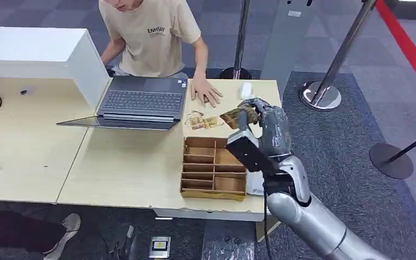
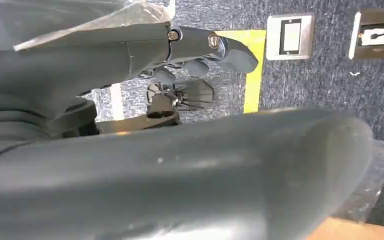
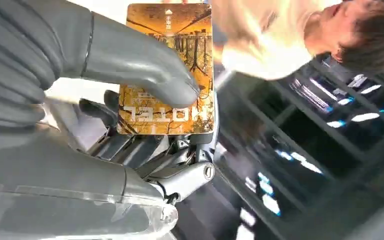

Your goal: Pass the card to the sensor for recognition and then transmit it.

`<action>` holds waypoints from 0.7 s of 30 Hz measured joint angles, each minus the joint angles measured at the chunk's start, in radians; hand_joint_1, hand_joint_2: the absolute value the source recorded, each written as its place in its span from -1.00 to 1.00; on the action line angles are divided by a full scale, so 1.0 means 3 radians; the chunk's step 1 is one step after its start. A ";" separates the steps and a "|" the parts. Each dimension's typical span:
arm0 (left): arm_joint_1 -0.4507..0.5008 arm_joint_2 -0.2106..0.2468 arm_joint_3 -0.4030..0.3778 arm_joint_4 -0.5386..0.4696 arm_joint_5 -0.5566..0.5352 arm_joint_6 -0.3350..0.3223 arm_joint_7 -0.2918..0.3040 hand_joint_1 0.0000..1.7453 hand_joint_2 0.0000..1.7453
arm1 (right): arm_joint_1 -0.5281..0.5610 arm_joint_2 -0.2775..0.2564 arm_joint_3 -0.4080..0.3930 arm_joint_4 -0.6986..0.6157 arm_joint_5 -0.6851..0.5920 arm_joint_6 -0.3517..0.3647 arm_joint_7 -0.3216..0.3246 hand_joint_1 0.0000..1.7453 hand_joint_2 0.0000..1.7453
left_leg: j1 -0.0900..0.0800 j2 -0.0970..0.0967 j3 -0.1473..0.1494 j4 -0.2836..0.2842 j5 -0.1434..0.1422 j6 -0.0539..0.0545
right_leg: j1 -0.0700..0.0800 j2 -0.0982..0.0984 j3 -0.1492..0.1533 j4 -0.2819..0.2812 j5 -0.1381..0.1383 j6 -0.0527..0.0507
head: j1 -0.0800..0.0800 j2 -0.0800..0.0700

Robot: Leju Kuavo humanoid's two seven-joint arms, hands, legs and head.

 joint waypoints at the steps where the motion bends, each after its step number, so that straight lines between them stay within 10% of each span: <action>1: 0.0004 0.0001 0.0003 0.0000 0.0015 0.0003 -0.0019 -1.00 -1.00 | 0.0053 -0.0001 -0.0053 -0.0009 -0.0145 -0.0014 -0.0049 1.00 1.00 | 0.0000 0.0000 0.0000 0.0000 -0.0001 0.0001 | 0.0000 0.0000 0.0000 0.0000 0.0000 0.0000 | 0.0001 0.0000; 21: 0.0160 0.0043 0.0174 0.0000 0.0284 0.0121 -0.0175 -1.00 -1.00 | 0.1052 0.0116 -0.1133 0.0708 -0.1945 -0.0136 -0.0848 1.00 1.00 | 0.0000 0.0000 -0.0003 0.0000 -0.0003 0.0000 | 0.0000 0.0000 -0.0003 -0.0002 -0.0002 0.0002 | 0.0001 0.0000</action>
